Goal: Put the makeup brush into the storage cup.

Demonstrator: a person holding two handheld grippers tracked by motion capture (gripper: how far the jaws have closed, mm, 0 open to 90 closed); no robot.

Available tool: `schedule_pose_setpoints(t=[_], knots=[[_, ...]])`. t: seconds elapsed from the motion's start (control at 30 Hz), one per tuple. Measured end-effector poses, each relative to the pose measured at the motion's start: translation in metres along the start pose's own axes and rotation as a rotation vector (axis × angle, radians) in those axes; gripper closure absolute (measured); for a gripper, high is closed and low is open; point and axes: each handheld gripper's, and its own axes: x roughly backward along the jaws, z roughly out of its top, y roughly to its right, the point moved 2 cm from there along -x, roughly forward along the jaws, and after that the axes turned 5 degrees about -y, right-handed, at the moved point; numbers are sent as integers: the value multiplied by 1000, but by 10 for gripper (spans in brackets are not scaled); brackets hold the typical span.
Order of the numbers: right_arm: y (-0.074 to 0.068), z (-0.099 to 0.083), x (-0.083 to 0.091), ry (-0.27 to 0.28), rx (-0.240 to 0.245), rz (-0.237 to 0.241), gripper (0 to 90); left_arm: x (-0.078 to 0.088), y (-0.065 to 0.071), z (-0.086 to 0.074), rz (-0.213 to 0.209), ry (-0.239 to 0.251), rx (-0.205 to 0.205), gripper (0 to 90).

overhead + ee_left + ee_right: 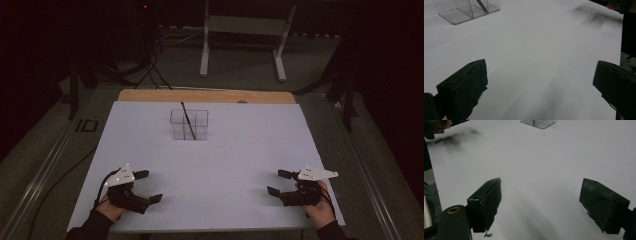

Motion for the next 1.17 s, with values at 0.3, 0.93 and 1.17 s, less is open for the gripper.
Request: schedule_pose_setpoints(t=[0.3, 0.93, 1.17], knots=[[-1, -4, -5, -18, 19, 22, 180, 0, -3, -1, 6, 27, 14, 7], [-3, -5, -10, -34, 29, 38, 180, -3, -6, -3, 0, 13, 40, 7], [-2, -6, -11, -41, 24, 44, 179, -3, -7, -3, -3, 11, 45, 7]])
